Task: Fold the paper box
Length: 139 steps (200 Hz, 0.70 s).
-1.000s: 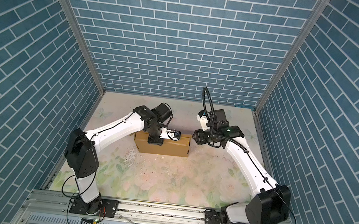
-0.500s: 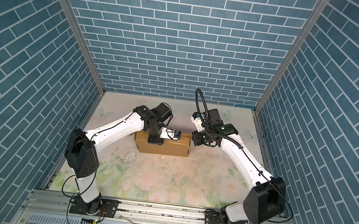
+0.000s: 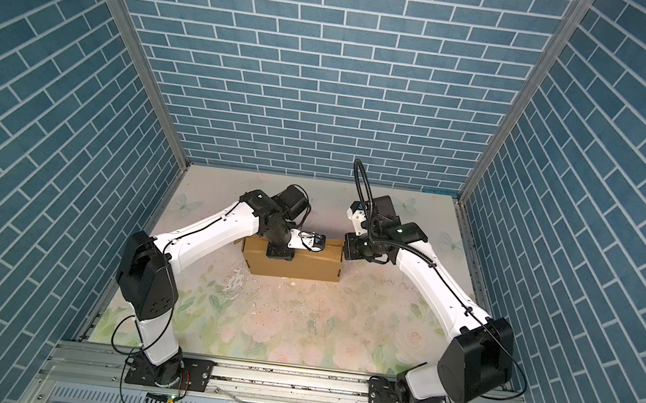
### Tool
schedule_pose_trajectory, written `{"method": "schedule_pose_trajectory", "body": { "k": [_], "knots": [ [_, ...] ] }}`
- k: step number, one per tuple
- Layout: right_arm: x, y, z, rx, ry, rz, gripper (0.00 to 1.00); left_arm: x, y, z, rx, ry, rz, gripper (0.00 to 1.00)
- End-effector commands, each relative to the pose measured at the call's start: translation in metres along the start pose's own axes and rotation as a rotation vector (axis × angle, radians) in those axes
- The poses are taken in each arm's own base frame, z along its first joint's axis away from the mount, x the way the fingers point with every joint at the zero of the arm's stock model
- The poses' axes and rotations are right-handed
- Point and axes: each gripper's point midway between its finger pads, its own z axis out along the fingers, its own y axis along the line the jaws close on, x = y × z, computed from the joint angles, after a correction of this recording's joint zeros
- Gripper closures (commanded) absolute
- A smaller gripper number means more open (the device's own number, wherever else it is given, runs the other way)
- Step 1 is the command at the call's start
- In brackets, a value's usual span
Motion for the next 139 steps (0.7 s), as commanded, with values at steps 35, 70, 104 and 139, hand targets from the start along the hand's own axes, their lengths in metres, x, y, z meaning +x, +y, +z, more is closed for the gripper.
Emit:
{"method": "schedule_pose_trajectory", "body": {
  "k": [35, 70, 104, 139],
  "knots": [
    [-0.006, -0.011, 0.001, 0.070, -0.053, 0.034, 1.00, 0.004, 0.014, 0.013, -0.037, 0.043, -0.022, 0.42],
    [-0.006, -0.016, 0.000, 0.107, -0.024, -0.036, 1.00, -0.006, 0.021, -0.027, -0.083, -0.006, -0.038, 0.34],
    [-0.007, -0.014, 0.004, 0.097, -0.013, -0.053, 1.00, -0.008, 0.026, -0.078, -0.137, -0.142, -0.147, 0.33],
    [-0.009, -0.014, 0.005, 0.097, -0.012, -0.062, 1.00, 0.007, 0.049, -0.135, -0.282, -0.425, -0.454, 0.34]
  ]
}}
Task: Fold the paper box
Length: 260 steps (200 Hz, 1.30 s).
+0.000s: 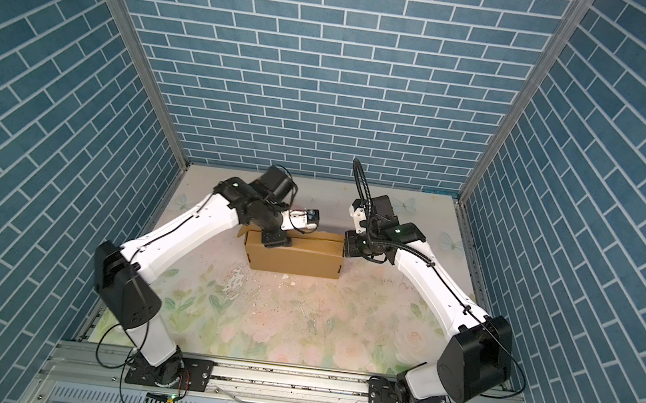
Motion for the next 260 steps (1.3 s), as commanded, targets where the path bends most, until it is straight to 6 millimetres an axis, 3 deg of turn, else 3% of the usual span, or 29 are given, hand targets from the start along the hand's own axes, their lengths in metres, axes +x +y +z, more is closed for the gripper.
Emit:
{"method": "schedule_pose_trajectory", "body": {
  "k": [1, 16, 35, 54, 74, 97, 133, 160, 224, 260],
  "knots": [
    [0.000, -0.001, 0.001, 0.017, 0.027, -0.035, 1.00, -0.005, 0.022, -0.042, -0.094, -0.208, -0.263, 0.33],
    [-0.001, 0.000, 0.001, 0.014, 0.023, -0.034, 1.00, 0.011, 0.042, -0.062, -0.178, -0.321, -0.488, 0.32],
    [-0.001, 0.000, 0.000, 0.014, 0.023, -0.033, 1.00, 0.039, 0.063, -0.086, -0.197, -0.478, -0.798, 0.43],
    [-0.001, 0.001, 0.000, 0.012, 0.026, -0.034, 1.00, 0.063, 0.063, -0.092, -0.116, -0.566, -0.991, 0.44],
    [-0.002, 0.002, 0.000, 0.010, 0.027, -0.039, 1.00, 0.073, 0.045, -0.072, -0.034, -0.529, -1.036, 0.35],
    [-0.004, 0.002, 0.000, 0.013, 0.025, -0.043, 1.00, 0.091, 0.037, -0.053, 0.002, -0.473, -1.115, 0.33],
    [-0.004, 0.001, 0.001, 0.017, 0.034, -0.041, 1.00, 0.106, 0.036, -0.064, 0.043, -0.560, -1.215, 0.29],
    [-0.005, 0.000, 0.000, 0.023, 0.038, -0.032, 1.00, 0.108, 0.022, -0.070, 0.043, -0.578, -1.201, 0.26],
    [-0.005, 0.000, 0.002, 0.022, 0.044, -0.020, 1.00, 0.147, -0.019, -0.037, 0.042, -0.398, -1.279, 0.26],
    [-0.006, 0.001, 0.003, 0.019, 0.042, -0.015, 1.00, 0.140, -0.024, -0.023, 0.083, -0.431, -1.313, 0.28]
  ]
}}
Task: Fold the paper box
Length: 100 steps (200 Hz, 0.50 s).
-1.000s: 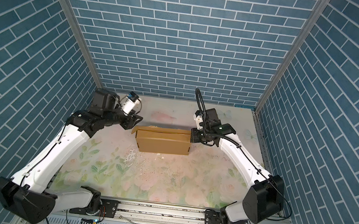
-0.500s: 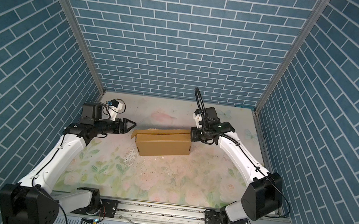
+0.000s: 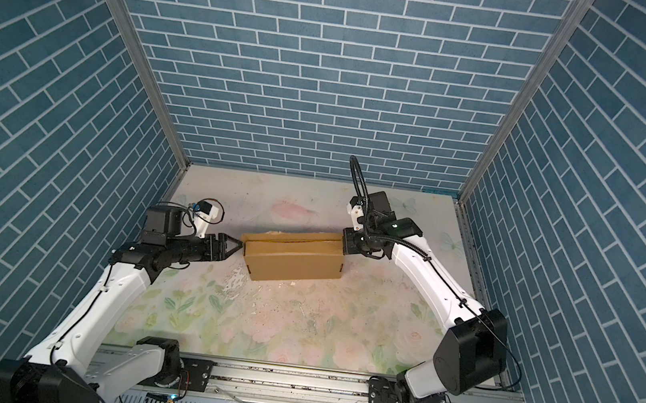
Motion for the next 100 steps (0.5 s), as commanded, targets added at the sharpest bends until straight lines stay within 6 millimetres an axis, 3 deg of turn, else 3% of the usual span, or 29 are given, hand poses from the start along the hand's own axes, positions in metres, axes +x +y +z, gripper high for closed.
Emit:
{"method": "schedule_pose_trajectory", "body": {
  "k": [1, 31, 100],
  "knots": [
    [0.001, -0.001, -0.001, 0.015, 0.024, -0.009, 1.00, 0.002, -0.003, 0.006, 0.017, -0.015, -0.014, 0.28],
    [0.001, -0.001, 0.000, 0.015, 0.026, -0.007, 1.00, -0.001, -0.005, 0.017, 0.045, -0.021, -0.033, 0.34],
    [0.000, 0.003, 0.001, 0.000, 0.025, -0.005, 1.00, 0.002, 0.002, 0.043, 0.038, -0.001, -0.076, 0.66]
  ]
}}
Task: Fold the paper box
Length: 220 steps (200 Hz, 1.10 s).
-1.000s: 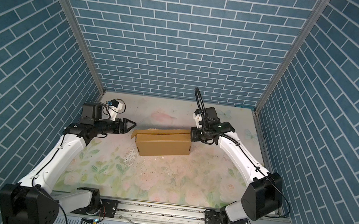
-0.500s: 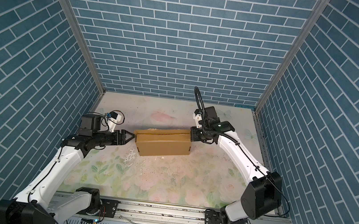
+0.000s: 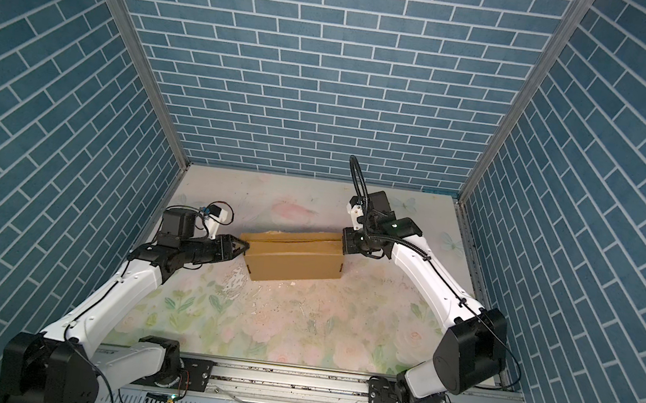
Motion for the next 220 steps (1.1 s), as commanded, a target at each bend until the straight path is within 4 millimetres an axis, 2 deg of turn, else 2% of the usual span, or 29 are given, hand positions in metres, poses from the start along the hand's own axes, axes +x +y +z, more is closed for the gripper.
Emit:
{"method": "schedule_pose_trajectory", "body": {
  "k": [1, 41, 75, 91, 113, 135, 161, 187, 220],
  "knots": [
    [0.001, 0.002, 0.000, 0.003, 0.027, -0.002, 1.00, 0.003, 0.002, 0.011, -0.003, 0.002, -0.006, 0.66],
    [0.003, 0.002, 0.000, 0.006, 0.030, 0.003, 1.00, 0.015, 0.015, 0.025, -0.041, 0.054, -0.035, 0.84],
    [0.005, 0.002, 0.002, 0.008, 0.033, 0.010, 1.00, 0.012, 0.017, 0.023, -0.072, 0.061, -0.032, 0.85],
    [0.006, 0.000, 0.002, 0.018, 0.033, 0.015, 1.00, 0.009, 0.013, 0.019, -0.071, 0.057, -0.027, 0.81],
    [0.007, -0.004, 0.003, 0.040, 0.040, 0.018, 1.00, 0.007, 0.011, 0.011, -0.091, 0.057, -0.009, 0.69],
    [0.007, -0.007, 0.002, 0.061, 0.044, 0.018, 1.00, 0.003, 0.007, 0.003, -0.108, 0.060, 0.007, 0.62],
    [0.006, -0.006, 0.001, 0.058, 0.037, 0.017, 1.00, -0.010, -0.005, -0.013, -0.122, 0.033, 0.054, 0.46],
    [0.006, -0.005, 0.002, 0.048, 0.036, 0.020, 1.00, -0.022, -0.015, -0.024, -0.139, 0.020, 0.111, 0.45],
    [0.006, -0.003, 0.002, 0.038, 0.033, 0.023, 1.00, -0.028, -0.011, -0.026, -0.200, 0.063, 0.178, 0.50]
  ]
}}
